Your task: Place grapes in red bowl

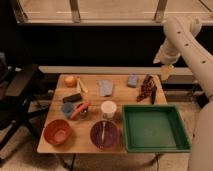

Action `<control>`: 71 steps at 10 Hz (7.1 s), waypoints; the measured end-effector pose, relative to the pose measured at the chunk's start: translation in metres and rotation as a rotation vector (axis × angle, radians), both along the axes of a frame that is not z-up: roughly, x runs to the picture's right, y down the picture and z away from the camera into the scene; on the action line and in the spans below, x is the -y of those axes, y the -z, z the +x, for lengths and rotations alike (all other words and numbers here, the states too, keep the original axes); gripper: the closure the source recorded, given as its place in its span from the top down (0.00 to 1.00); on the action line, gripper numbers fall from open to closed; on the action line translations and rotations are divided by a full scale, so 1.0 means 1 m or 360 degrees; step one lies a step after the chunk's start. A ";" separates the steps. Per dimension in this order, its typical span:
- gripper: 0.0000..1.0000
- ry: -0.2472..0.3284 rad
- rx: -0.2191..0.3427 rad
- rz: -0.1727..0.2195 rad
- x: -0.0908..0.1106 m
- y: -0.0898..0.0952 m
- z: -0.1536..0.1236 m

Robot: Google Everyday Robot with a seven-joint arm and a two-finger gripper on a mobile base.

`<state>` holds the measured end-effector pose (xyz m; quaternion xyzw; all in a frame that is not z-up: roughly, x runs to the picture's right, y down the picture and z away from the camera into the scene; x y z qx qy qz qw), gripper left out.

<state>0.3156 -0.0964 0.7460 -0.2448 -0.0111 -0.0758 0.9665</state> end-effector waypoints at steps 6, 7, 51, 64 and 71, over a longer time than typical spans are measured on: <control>0.70 0.0000 0.0000 0.0000 0.000 0.000 0.000; 0.70 0.0000 0.0000 0.0000 0.000 0.000 0.000; 0.70 0.0539 0.0666 0.0152 -0.061 -0.072 -0.068; 0.70 0.0497 0.0707 0.0117 -0.080 -0.157 -0.081; 0.70 0.0509 0.0569 0.0108 -0.100 -0.181 -0.066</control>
